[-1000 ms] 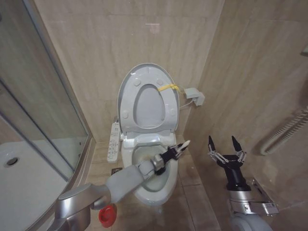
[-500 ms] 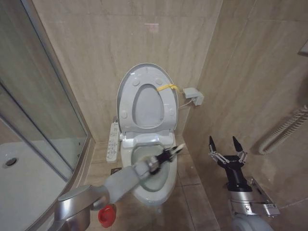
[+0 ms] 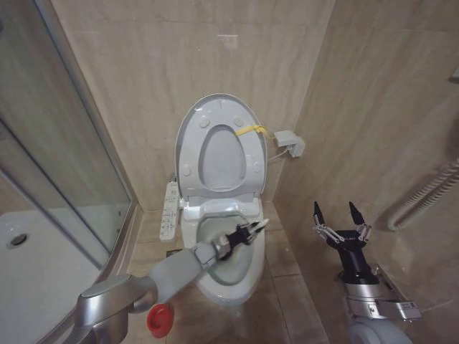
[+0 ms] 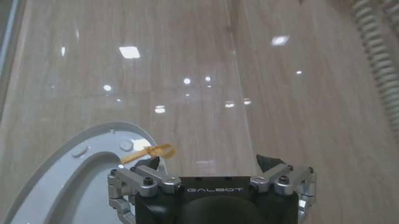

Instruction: Open the toilet lid, clean the toilet bowl with a toilet brush, close the toilet lid, and flush.

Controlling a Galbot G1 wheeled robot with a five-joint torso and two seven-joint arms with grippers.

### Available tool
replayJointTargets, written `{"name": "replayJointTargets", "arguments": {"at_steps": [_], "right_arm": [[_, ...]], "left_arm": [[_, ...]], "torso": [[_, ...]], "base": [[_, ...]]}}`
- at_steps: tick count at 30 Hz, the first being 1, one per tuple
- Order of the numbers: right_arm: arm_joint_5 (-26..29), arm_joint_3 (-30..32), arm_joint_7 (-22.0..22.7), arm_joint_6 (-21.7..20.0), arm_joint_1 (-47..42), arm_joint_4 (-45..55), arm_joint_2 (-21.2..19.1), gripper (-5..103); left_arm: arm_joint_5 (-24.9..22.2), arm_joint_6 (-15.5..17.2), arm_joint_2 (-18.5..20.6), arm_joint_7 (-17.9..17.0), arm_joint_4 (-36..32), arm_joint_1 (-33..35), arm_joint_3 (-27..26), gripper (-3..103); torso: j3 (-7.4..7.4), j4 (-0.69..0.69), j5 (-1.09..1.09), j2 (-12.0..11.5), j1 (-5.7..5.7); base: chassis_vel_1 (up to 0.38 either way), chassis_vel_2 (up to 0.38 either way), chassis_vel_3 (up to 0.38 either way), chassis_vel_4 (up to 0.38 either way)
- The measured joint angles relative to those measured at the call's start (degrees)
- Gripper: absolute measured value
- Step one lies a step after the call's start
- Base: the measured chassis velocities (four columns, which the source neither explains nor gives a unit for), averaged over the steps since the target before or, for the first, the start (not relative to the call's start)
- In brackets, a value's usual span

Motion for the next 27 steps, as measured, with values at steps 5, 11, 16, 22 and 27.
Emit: {"name": "replayJointTargets", "arguments": {"at_steps": [5,11,16,22,27], "right_arm": [[0.0,0.0,0.0,0.0,0.4,-0.5,0.1,100],[0.1,-0.1,0.0,0.0,0.3,-0.4,0.0,100],[0.3,0.0,0.0,0.0,1.0,-0.9,-0.2,100],[0.6,0.1,0.1,0.0,1.2,-1.1,-0.1,100],[1.0,0.2,0.1,0.0,1.5,-1.4,-0.7,100]], "left_arm": [[-3.8,4.2,1.0,-3.7,-13.3,-2.0,0.8,19],[-1.3,2.0,3.7,-1.9,-6.4,1.2,2.0,19],[-0.8,2.2,1.2,-2.9,-8.2,0.9,0.5,19],[0.0,1.7,1.3,-2.5,-7.8,1.0,0.5,19],[0.9,-0.2,1.1,-1.5,-2.2,1.7,-0.4,19]], "torso": [[-0.02,-0.19,-0.04,0.0,-0.01],[0.0,-0.03,0.0,0.0,0.0],[0.02,-0.01,0.03,0.0,0.01],[0.01,-0.1,0.01,0.0,0.01],[0.0,0.0,0.0,0.0,0.0]], "base": [[0.024,0.03,0.005,0.014],[-0.008,-0.012,-0.006,-0.005],[0.0,0.0,0.0,0.0],[-0.01,-0.007,-0.004,-0.005],[0.02,0.015,0.002,0.014]]}}
